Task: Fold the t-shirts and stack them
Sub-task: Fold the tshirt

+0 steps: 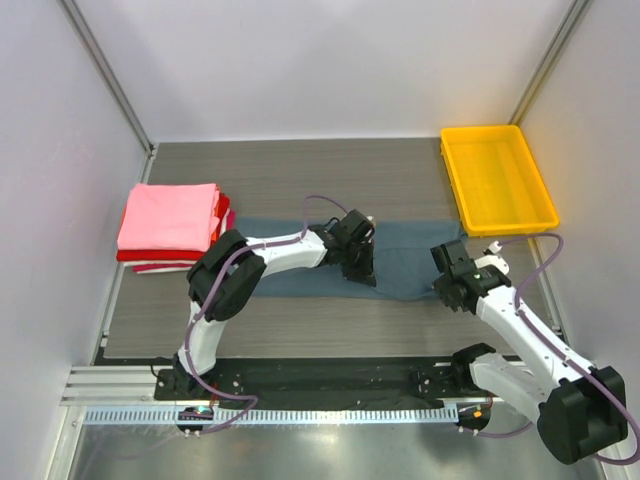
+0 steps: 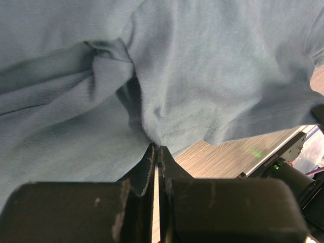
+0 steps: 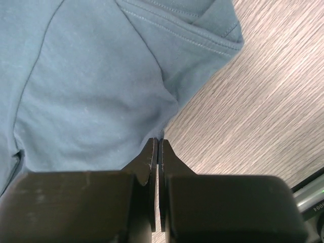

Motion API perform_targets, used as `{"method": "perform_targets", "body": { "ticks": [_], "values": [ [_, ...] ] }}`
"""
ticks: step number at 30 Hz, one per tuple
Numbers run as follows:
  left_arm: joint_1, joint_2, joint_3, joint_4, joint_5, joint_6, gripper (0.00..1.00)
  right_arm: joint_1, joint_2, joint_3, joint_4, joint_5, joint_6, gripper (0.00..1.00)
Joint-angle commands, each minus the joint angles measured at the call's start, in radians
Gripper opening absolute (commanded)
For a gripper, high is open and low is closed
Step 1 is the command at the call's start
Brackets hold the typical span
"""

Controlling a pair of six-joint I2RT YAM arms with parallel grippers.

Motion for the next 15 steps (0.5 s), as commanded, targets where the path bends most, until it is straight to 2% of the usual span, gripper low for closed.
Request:
{"method": "perform_targets", "body": {
  "ticks": [1,15],
  "values": [
    [0.015,-0.027,0.006,-0.011,0.038,0.021,0.00,0.001,0.039,0.049,-0.019,0.077,-0.004,0.02],
    [0.015,0.011,0.039,-0.053,0.065,0.047,0.01,-0.050,0.194,0.155,0.047,0.122,-0.052,0.04]
  ]
}}
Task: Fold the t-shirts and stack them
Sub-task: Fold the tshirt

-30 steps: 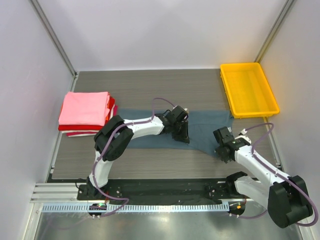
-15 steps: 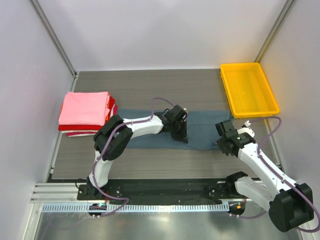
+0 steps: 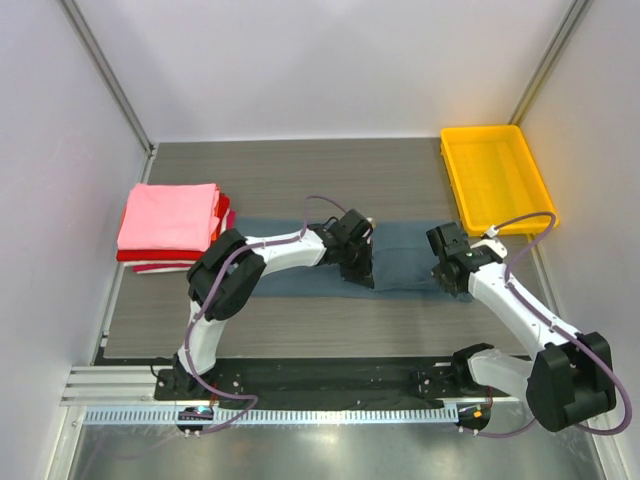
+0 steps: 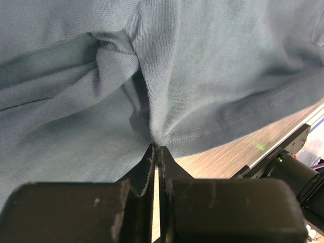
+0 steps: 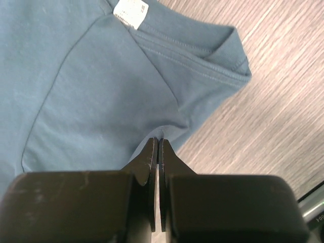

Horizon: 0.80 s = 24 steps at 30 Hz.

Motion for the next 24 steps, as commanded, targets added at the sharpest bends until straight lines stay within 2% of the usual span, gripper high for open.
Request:
{"method": "perform_targets", "body": {
  "ticks": [1,9,12,13,15,24],
  "values": [
    [0.006,0.012,0.038,-0.023,0.030,0.021,0.02,-0.025,0.027,0.044,0.040,0.052,-0.022,0.04],
    [0.009,0.007,0.046,-0.028,0.037,0.020,0.08,-0.094,0.072,0.046,0.104,0.007,-0.079,0.04],
    [0.010,0.006,0.051,-0.031,0.037,0.018,0.14,-0.115,0.087,0.052,0.121,-0.016,-0.096,0.04],
    [0.010,0.001,0.052,-0.033,0.034,0.018,0.21,-0.117,0.090,0.052,0.124,-0.018,-0.099,0.04],
    [0.014,-0.008,0.049,-0.030,0.027,0.018,0.27,-0.121,0.101,0.055,0.129,-0.030,-0.105,0.04],
    [0.020,-0.054,0.048,-0.031,0.014,0.034,0.36,-0.127,0.141,0.072,0.146,-0.068,-0.121,0.08]
  ]
}}
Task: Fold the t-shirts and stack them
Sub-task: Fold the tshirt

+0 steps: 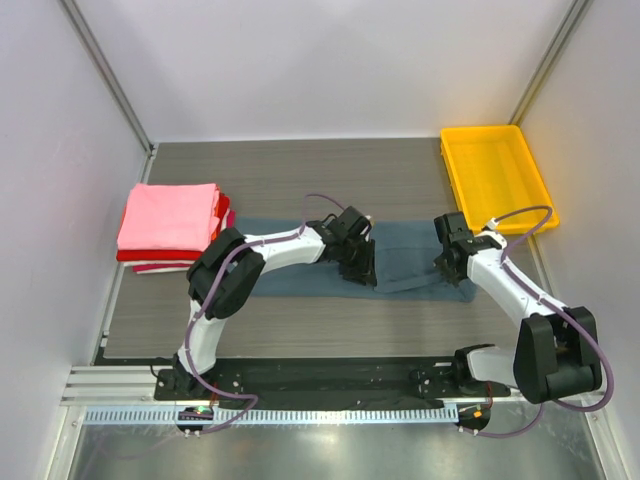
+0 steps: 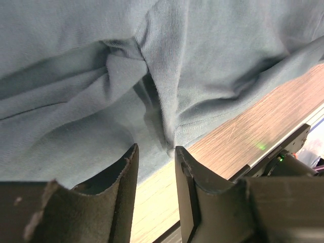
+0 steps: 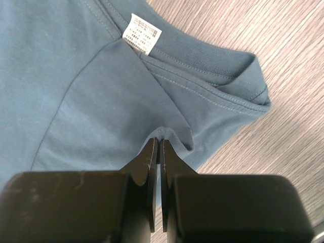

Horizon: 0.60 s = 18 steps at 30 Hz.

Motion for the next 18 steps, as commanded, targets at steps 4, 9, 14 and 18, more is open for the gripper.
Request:
{"method": "perform_targets", "body": {
  "ticks": [4,9,14,18],
  "values": [
    [0.004,-0.049,0.025,0.009,0.025,-0.002,0.37,-0.006,-0.023,0.018,0.023,-0.029,0.008,0.08],
    [-0.003,-0.018,0.033,0.049,0.062,-0.031,0.33,-0.006,-0.040,0.003,0.022,-0.049,0.014,0.07],
    [-0.005,-0.008,0.038,0.052,0.068,-0.036,0.24,-0.007,-0.048,0.007,0.022,-0.043,0.011,0.06],
    [-0.009,-0.008,0.041,0.052,0.074,-0.039,0.24,-0.013,-0.049,0.007,0.020,-0.049,0.008,0.06]
  ]
}}
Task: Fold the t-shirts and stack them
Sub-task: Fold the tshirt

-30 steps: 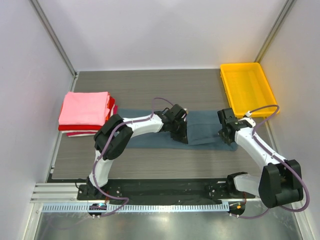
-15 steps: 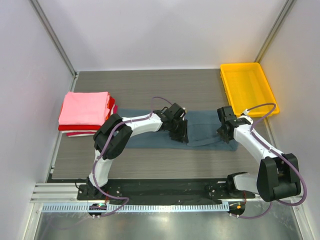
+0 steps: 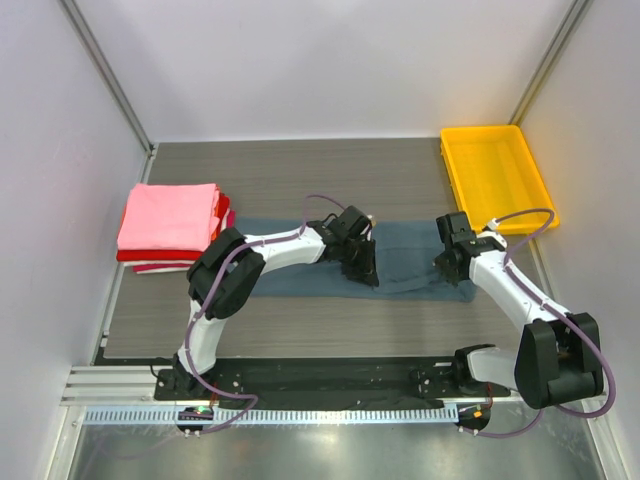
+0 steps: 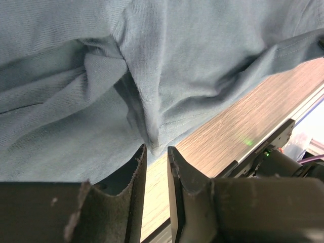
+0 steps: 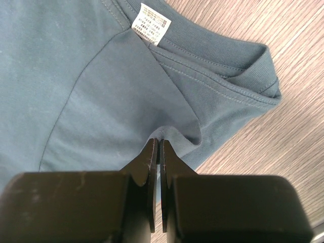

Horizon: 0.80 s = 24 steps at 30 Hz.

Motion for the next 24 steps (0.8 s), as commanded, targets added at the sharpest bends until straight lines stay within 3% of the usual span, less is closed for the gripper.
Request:
{"method": "perform_targets", "body": {
  "ticks": [1,10,16,17,21,24],
  "values": [
    [-0.007,-0.008,0.039,0.028,0.031,-0.011,0.25,-0.010,-0.026,0.005,0.021,0.004,0.006,0.06],
    [-0.022,0.017,0.036,0.020,0.011,-0.013,0.27,-0.013,-0.030,0.003,0.021,0.000,0.008,0.06],
    [-0.034,0.038,0.056,0.020,0.016,-0.023,0.10,-0.016,-0.030,0.002,0.018,-0.014,0.003,0.06],
    [-0.034,0.035,0.053,0.021,0.016,-0.026,0.01,-0.017,-0.036,-0.003,0.019,-0.014,0.005,0.05],
    [-0.030,-0.006,0.025,0.032,0.030,-0.042,0.00,-0.019,-0.058,-0.018,0.007,-0.026,0.008,0.04],
    [-0.001,-0.023,-0.033,0.109,0.118,-0.095,0.00,-0.020,-0.073,-0.030,-0.013,-0.037,0.011,0.04]
  ]
}}
